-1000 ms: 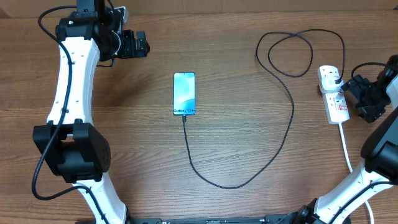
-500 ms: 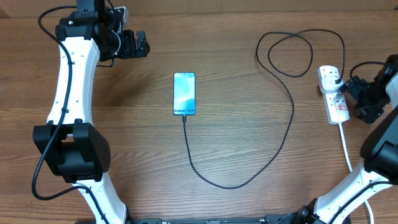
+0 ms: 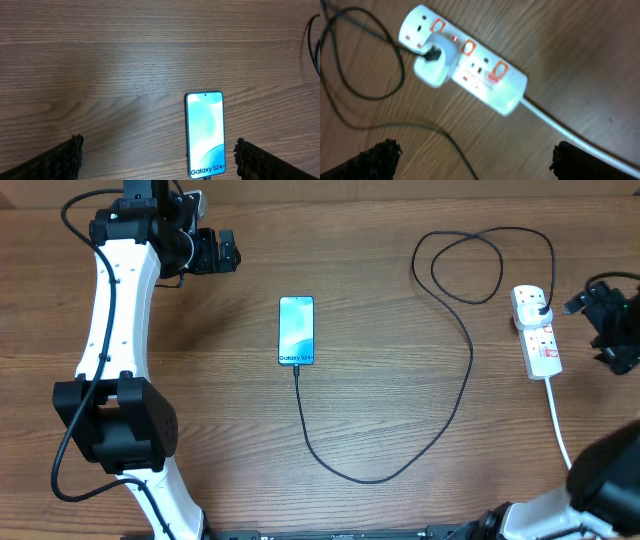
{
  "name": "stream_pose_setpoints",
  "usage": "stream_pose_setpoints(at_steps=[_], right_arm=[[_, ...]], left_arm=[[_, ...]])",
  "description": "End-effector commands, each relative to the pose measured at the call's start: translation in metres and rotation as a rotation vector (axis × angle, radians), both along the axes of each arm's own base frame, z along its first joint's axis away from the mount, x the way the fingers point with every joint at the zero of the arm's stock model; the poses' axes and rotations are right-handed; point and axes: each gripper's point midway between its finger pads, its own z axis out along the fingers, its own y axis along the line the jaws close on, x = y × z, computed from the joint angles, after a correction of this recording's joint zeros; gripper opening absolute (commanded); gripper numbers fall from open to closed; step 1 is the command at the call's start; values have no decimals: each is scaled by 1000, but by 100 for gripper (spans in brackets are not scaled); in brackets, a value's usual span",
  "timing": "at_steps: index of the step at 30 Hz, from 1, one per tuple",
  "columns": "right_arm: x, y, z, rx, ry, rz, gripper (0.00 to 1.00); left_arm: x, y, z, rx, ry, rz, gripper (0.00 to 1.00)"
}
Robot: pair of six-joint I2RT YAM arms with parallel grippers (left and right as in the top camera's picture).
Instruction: Plug charger to phone and switch on socket
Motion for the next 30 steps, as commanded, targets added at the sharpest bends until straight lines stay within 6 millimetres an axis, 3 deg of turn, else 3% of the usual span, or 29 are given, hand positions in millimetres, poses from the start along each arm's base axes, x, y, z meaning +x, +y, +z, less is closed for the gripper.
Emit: stream_pose_setpoints(at_steps=[1, 4, 5, 7, 12, 14, 20, 30], right_arm=[[-13, 21, 37, -12, -48, 20, 100], [-33, 66, 65, -21, -83, 113, 100], [-35, 75, 68, -25, -93, 135, 100], [-45, 110, 76, -38, -136, 229, 100], [-74, 167, 77, -65, -211, 405, 100], [-88, 180, 73, -62, -225, 452, 100], [-132, 202, 57, 68, -84, 501, 100], [-135, 202, 52, 79, -40, 500, 100]], left_arm=[[1, 0, -4, 6, 8, 6, 100], [1, 0, -4, 6, 8, 6, 100], [1, 0, -4, 6, 8, 6, 100], [1, 0, -4, 6, 7, 6, 100], [1, 0, -4, 6, 8, 6, 100], [1, 0, -4, 6, 8, 6, 100], [1, 0, -4, 6, 8, 6, 100], [1, 0, -4, 6, 8, 6, 100]])
